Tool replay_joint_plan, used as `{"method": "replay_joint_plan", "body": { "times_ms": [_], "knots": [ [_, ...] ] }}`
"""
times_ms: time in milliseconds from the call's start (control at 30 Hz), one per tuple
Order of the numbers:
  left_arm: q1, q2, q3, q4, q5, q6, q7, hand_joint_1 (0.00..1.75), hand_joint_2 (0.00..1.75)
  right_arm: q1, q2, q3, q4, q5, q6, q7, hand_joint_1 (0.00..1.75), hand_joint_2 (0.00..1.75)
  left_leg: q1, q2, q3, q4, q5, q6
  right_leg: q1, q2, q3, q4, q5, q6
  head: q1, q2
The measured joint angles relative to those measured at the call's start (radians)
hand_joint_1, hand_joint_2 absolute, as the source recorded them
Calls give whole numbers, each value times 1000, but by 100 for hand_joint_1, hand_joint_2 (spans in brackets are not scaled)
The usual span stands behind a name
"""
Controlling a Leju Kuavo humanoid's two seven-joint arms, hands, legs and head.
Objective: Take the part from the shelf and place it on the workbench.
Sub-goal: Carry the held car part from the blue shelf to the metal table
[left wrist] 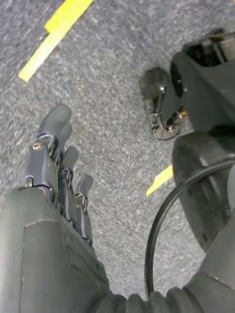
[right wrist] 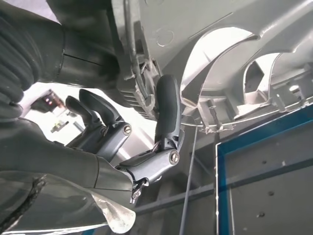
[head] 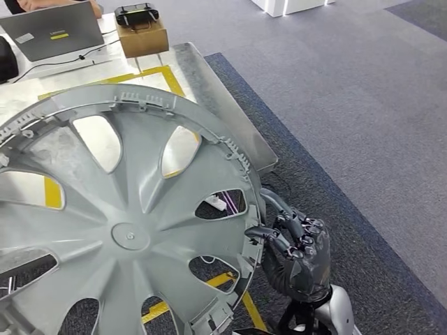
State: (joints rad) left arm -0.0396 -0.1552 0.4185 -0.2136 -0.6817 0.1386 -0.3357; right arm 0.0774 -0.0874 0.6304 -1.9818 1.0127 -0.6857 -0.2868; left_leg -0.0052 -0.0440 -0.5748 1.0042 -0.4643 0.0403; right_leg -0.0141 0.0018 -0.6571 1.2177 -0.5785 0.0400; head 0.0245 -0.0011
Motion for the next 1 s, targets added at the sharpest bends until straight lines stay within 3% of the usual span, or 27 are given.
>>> {"method": "replay_joint_plan", "body": {
  "times_ms": [33, 100, 167, 233, 300, 367, 400, 433, 467, 500, 567, 633, 667, 800, 1000],
  "knots": [
    [0, 0, 0, 0, 0, 0, 0, 0, 175, -6, -1, 3, 4, 0, 0, 4, 175, 175, 0, -10, 0, 2, 0, -1, 0, 11, 31, -70, 38, -4, 0, 0],
    [-2, -1, 0, 0, 0, 0, 0, 0, 175, -18, -4, 8, 10, 1, 0, 10, 175, 175, -1, -28, -7, 8, -1, -7, -1, 42, 85, -182, 77, -11, -1, 0],
    [-2, 0, 0, 0, 0, 0, 0, 0, 175, -27, -6, 12, 14, 1, 0, 15, 175, 175, 1, -43, -16, 11, 2, -17, 1, 53, 101, -210, 75, -15, -1, 0],
    [1, 2, 0, 0, 0, 2, 0, 0, 175, -35, -8, 17, 18, 0, 0, 19, 175, 175, 1, -49, -19, 13, 2, -28, -1, 38, 103, -215, 79, -23, -1, 0],
    [1, 3, 0, 0, 0, 3, -1, 0, 175, -42, -9, 21, 21, -2, 0, 25, 175, 175, 0, -20, -40, 62, -32, -40, -7, 16, 109, -223, 82, -33, -9, 0],
    [-1, 3, 0, 0, -1, 3, -2, 0, 175, -45, -10, 23, 27, -8, 1, 34, 175, 175, 5, 19, -96, 183, -95, -52, -7, -5, 111, -225, 80, -40, -15, 0],
    [-1, 3, 1, 0, -2, 3, -3, 0, 175, -47, -10, 24, 32, -11, 2, 39, 175, 175, 9, 27, -125, 244, -119, -57, -6, -14, 111, -224, 79, -42, -15, 0],
    [1, 3, 1, 0, -2, 3, -3, 0, 175, -49, -10, 24, 37, -13, 3, 44, 175, 175, 13, 31, -141, 282, -127, -61, -6, -22, 111, -224, 78, -42, -15, 0],
    [3, 4, 1, 0, -3, 3, -3, 0, 175, -51, -10, 24, 41, -14, 4, 48, 175, 175, 17, 33, -141, 284, -116, -64, -6, -28, 112, -224, 77, -42, -15, 0],
    [4, 5, 2, 0, -3, 3, -3, 0, 175, -53, -10, 24, 46, -15, 5, 50, 175, 175, 20, 36, -120, 244, -87, -66, -6, -32, 114, -224, 76, -40, -15, 0],
    [6, 7, 5, 0, -4, 3, -3, 0, 175, -57, -10, 24, 52, -15, 5, 52, 175, 175, 21, 45, -49, 107, -21, -62, -5, -38, 118, -223, 72, -34, -15, 0],
    [5, 8, 8, 0, -7, 3, -4, 0, 175, -61, -11, 24, 57, -15, 6, 53, 175, 175, 16, 53, -8, 21, -1, -53, -1, -42, 117, -221, 70, -23, -14, 0],
    [5, 8, 9, 0, -9, 4, -5, 0, 175, -62, -11, 24, 59, -15, 6, 53, 175, 175, 15, 53, -6, 11, -6, -49, 1, -43, 116, -219, 69, -18, -14, 0],
    [10, 9, 11, 0, -12, 5, -6, 0, 175, -66, -12, 25, 66, -15, 8, 53, 175, 175, 14, 50, -7, 4, -4, -48, 1, -46, 116, -223, 71, -30, -12, 0],
    [10, 8, 15, 0, -18, 6, -6, 0, 175, -70, -12, 27, 71, -13, 14, 56, 175, 175, 10, 50, -7, 6, -6, -38, -3, -45, 121, -235, 77, -12, -12, 0]
  ]
}}
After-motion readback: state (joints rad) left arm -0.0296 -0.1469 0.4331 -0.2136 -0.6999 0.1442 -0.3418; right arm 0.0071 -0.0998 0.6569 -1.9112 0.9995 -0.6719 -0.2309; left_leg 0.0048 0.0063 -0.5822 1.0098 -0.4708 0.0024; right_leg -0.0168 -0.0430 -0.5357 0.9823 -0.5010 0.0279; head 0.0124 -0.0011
